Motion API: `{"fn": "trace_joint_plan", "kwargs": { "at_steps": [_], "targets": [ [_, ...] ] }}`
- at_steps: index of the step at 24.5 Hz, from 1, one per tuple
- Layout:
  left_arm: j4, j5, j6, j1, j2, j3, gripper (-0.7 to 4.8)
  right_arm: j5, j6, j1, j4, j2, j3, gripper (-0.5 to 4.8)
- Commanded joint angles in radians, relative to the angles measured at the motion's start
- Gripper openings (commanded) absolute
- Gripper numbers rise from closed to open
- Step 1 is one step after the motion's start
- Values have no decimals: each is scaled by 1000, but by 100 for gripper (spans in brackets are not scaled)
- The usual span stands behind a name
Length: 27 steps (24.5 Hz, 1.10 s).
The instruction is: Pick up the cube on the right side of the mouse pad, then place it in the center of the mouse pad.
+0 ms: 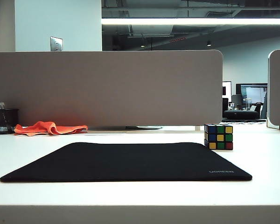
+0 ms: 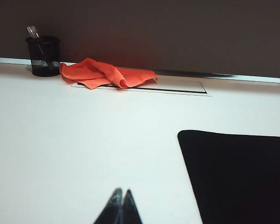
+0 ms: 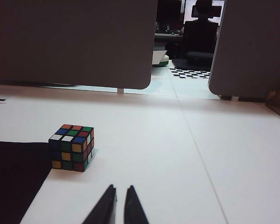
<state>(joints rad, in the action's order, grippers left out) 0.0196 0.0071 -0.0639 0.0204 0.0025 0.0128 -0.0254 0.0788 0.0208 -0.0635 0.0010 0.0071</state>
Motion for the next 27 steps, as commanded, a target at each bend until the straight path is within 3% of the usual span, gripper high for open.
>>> {"fn": "trace_joint_plan", "kwargs": {
  "at_steps": [1, 3, 5, 10, 14, 18, 23, 27],
  "targets": [
    [-9, -4, 4, 0, 0, 3, -6, -2, 1, 0, -23, -2, -6, 40],
    [-10, -4, 4, 0, 0, 3, -6, -10, 1, 0, -23, -2, -6, 36],
    [-11, -4, 4, 0, 0, 3, -6, -16, 1, 0, -24, -2, -5, -9],
    [-23, 8, 4, 0, 0, 20, -6, -45, -1, -1, -24, -2, -3, -9],
    [40, 65, 10, 0, 5, 195, -6, -116, -160, -1, -23, -2, 39, -9],
    [119, 106, 94, 0, 78, 361, -6, -133, -161, -2, -5, 3, 130, -9],
    [258, 195, 116, 1, 251, 501, -6, -130, -162, -4, 106, 34, 243, -9],
    [272, 262, 105, 1, 415, 594, -6, -126, -212, -5, 164, 97, 330, -9]
  ]
}}
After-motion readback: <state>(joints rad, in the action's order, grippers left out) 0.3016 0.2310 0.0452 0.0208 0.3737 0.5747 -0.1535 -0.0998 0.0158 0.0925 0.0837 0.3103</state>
